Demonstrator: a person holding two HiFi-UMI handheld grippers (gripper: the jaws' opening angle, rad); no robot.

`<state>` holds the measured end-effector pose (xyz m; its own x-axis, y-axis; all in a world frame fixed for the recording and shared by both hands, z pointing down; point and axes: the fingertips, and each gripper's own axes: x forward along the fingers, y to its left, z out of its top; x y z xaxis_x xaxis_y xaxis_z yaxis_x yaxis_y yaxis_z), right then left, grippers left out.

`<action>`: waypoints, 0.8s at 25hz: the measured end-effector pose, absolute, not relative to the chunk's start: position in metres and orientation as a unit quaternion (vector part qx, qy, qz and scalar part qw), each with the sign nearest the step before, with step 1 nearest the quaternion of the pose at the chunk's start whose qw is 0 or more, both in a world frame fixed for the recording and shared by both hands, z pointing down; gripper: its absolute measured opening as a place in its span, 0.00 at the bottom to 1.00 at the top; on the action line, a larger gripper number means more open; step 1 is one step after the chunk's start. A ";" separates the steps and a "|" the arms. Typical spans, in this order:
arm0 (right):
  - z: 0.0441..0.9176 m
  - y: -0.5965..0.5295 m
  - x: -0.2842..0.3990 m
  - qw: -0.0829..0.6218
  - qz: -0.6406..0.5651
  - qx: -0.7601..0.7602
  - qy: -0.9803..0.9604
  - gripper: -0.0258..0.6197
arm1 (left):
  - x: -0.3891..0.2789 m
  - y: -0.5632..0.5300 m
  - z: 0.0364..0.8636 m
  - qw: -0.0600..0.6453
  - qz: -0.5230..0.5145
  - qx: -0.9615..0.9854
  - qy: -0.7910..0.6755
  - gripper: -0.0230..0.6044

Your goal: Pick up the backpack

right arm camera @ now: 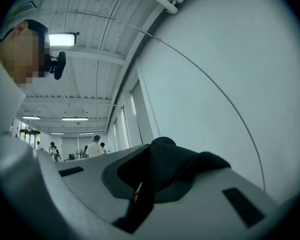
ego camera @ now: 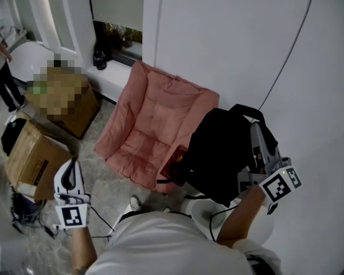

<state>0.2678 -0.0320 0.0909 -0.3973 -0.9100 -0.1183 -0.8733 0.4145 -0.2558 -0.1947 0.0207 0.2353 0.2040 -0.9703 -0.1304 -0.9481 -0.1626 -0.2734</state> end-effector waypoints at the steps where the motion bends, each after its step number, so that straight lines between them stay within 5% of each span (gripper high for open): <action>1: 0.090 -0.031 0.269 0.122 -0.078 -0.535 0.832 0.09 | -0.193 0.022 0.235 0.148 -0.037 -0.762 0.630 0.06; 20: 0.096 -0.015 0.262 0.132 -0.090 -0.513 0.843 0.09 | -0.191 0.049 0.243 0.141 -0.044 -0.760 0.633 0.06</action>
